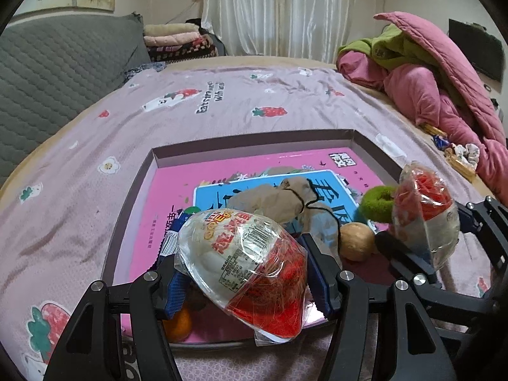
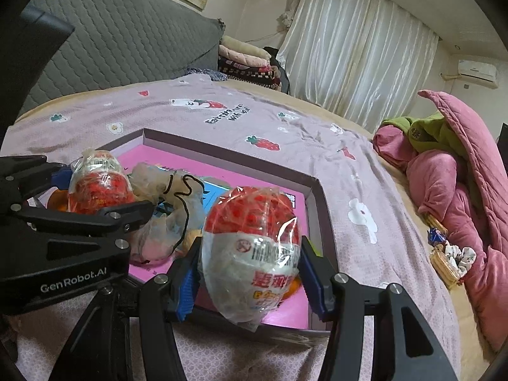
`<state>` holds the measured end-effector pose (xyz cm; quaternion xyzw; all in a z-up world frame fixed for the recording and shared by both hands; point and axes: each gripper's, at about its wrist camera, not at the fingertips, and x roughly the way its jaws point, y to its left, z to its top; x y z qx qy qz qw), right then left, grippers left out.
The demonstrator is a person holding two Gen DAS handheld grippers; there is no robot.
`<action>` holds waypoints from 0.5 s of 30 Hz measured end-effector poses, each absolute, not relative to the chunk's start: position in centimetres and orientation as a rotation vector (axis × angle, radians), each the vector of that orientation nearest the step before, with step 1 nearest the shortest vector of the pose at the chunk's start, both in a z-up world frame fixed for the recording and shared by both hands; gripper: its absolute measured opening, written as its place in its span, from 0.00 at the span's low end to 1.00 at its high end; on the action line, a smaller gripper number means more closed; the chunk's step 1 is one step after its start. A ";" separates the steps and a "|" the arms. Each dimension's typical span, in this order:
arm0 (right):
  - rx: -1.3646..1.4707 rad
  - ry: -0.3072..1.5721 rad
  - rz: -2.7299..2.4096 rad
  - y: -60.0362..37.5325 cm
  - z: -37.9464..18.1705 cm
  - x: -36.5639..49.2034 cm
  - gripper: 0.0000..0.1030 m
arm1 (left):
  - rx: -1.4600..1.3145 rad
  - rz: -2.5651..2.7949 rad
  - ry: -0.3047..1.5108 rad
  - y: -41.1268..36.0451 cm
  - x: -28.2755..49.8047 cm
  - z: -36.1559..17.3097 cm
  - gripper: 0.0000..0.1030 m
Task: Organize objects
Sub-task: 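Lower both eggs into the tray with the left and right grippers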
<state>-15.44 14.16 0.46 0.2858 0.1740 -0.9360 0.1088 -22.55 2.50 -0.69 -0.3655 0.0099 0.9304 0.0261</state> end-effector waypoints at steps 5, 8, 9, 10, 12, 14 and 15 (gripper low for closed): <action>0.847 0.513 -2.752 14.2 0.4 -15.4 0.54 | -1.151 2.859 0.066 2.7 -22.6 -1.1 0.63; 0.850 0.520 -2.751 14.4 0.3 -15.4 0.54 | -1.152 2.851 0.079 2.7 -22.4 -1.1 0.63; 0.849 0.517 -2.753 14.4 0.3 -15.4 0.54 | -1.153 2.850 0.080 2.6 -22.4 -1.1 0.63; 0.849 0.512 -2.754 14.4 0.3 -15.4 0.54 | -1.157 2.847 0.080 2.6 -22.3 -1.1 0.63; 0.854 0.503 -2.754 14.5 0.2 -15.5 0.55 | -1.163 2.840 0.096 2.7 -22.2 -1.0 0.63; 0.857 0.499 -2.756 14.6 0.2 -15.4 0.56 | -1.172 2.832 0.117 2.8 -22.1 -1.0 0.63; 0.859 0.494 -2.755 14.7 0.2 -15.4 0.57 | -1.175 2.827 0.133 2.9 -22.1 -1.0 0.63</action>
